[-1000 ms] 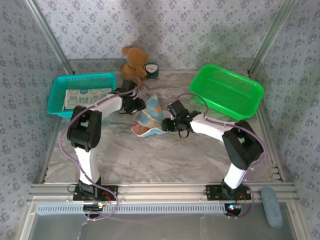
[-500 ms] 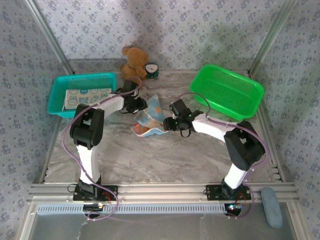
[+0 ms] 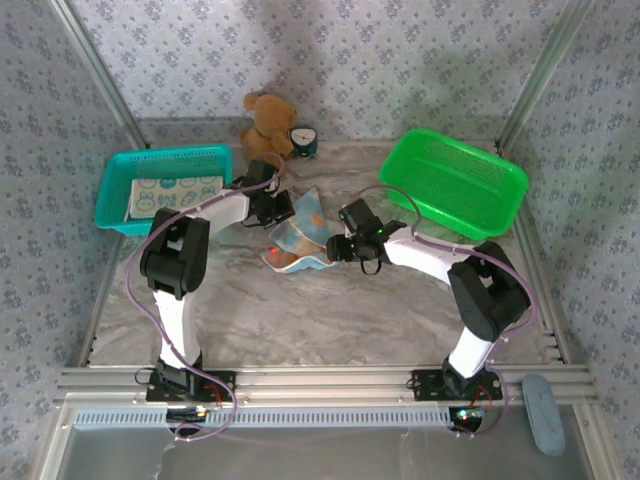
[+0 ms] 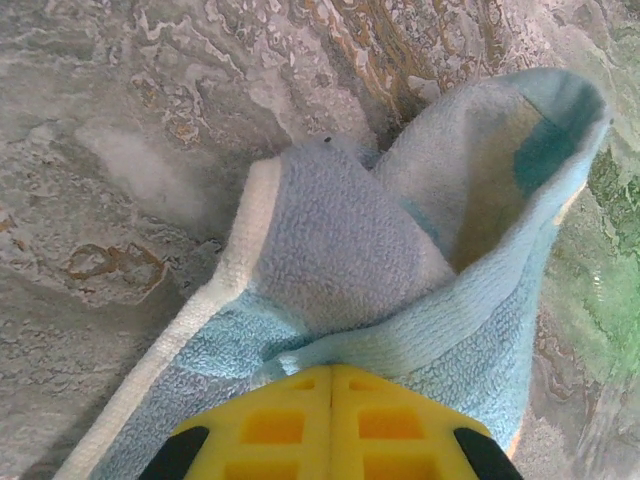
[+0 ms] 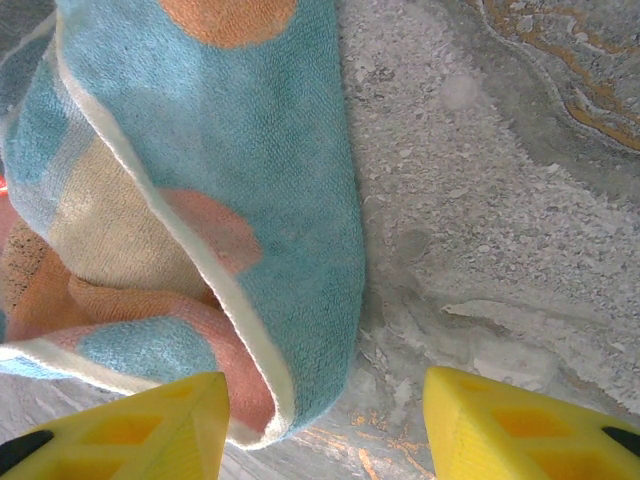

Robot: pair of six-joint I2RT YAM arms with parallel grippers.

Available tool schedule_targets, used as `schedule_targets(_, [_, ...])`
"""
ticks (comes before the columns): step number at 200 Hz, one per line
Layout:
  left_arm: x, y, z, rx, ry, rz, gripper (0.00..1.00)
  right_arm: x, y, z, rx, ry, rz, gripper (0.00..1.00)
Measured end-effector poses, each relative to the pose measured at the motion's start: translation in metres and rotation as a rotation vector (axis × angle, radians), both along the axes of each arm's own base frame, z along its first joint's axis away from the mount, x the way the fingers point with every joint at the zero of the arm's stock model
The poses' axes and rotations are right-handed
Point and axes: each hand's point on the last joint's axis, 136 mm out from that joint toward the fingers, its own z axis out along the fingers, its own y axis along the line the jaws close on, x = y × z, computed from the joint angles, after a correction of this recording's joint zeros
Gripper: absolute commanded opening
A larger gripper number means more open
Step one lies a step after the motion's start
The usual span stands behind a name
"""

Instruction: Fold and stack the towels

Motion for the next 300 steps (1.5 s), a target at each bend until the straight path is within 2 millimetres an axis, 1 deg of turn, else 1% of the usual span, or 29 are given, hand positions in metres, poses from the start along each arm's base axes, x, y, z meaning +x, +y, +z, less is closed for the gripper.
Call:
schedule_targets(28, [-0.006,0.002,0.009,0.003,-0.007,-0.007,0.00,0.002,-0.001,0.002,-0.001,-0.002,-0.002,0.57])
schedule_targets(38, [-0.010,0.005,0.013,0.009,-0.010,-0.006,0.10,0.006,-0.003,0.006,0.000,-0.004,-0.009,0.59])
schedule_targets(47, [-0.015,0.008,0.018,0.017,-0.017,-0.008,0.13,0.014,-0.003,0.011,0.008,-0.012,-0.019,0.61])
schedule_targets(59, [-0.023,0.011,0.023,0.022,-0.022,-0.010,0.18,0.031,-0.003,0.021,0.019,-0.027,-0.041,0.62])
schedule_targets(69, [-0.030,0.015,0.026,0.029,-0.024,-0.011,0.29,0.048,-0.001,0.031,0.034,-0.050,-0.058,0.64])
schedule_targets(72, [-0.032,0.015,0.026,0.033,-0.026,-0.016,0.31,0.054,0.001,0.034,0.040,-0.057,-0.062,0.64])
schedule_targets(90, [-0.045,0.019,0.024,0.046,-0.014,-0.018,0.34,0.087,0.009,0.049,0.067,-0.099,-0.085,0.64])
schedule_targets(105, [-0.055,0.022,0.015,0.058,0.011,-0.021,0.34,0.114,0.021,0.056,0.088,-0.126,-0.095,0.65])
schedule_targets(122, [-0.066,0.023,0.003,0.072,0.042,-0.028,0.35,0.137,0.036,0.056,0.104,-0.134,-0.099,0.65])
schedule_targets(138, [-0.073,0.024,-0.005,0.082,0.061,-0.034,0.37,0.155,0.047,0.049,0.117,-0.132,-0.109,0.65])
schedule_targets(153, [-0.076,0.022,-0.007,0.085,0.068,-0.039,0.39,0.168,0.055,0.038,0.121,-0.117,-0.125,0.65])
schedule_targets(171, [-0.076,0.022,-0.005,0.083,0.063,-0.041,0.39,0.181,0.061,0.026,0.123,-0.100,-0.143,0.64])
schedule_targets(194, [-0.076,0.021,0.001,0.077,0.049,-0.040,0.41,0.191,0.063,0.011,0.124,-0.076,-0.168,0.58])
schedule_targets(208, [-0.076,0.021,0.005,0.075,0.042,-0.040,0.41,0.194,0.061,0.005,0.125,-0.063,-0.186,0.51])
schedule_targets(219, [-0.076,0.022,0.006,0.076,0.040,-0.039,0.42,0.197,0.059,0.003,0.128,-0.058,-0.195,0.49])
schedule_targets(245, [-0.076,0.022,0.005,0.078,0.042,-0.039,0.43,0.201,0.054,-0.002,0.137,-0.045,-0.212,0.24])
schedule_targets(260, [-0.077,0.021,0.005,0.083,0.041,-0.040,0.38,0.202,0.052,-0.003,0.144,-0.037,-0.219,0.12])
schedule_targets(269, [-0.078,0.019,0.004,0.090,0.038,-0.045,0.34,0.202,0.052,-0.003,0.150,-0.031,-0.225,0.00])
schedule_targets(290, [-0.080,0.016,-0.003,0.108,0.048,-0.054,0.23,0.203,0.053,-0.003,0.156,-0.036,-0.218,0.00])
schedule_targets(300, [-0.082,0.016,-0.010,0.120,0.063,-0.051,0.20,0.201,0.052,-0.005,0.155,-0.034,-0.217,0.00])
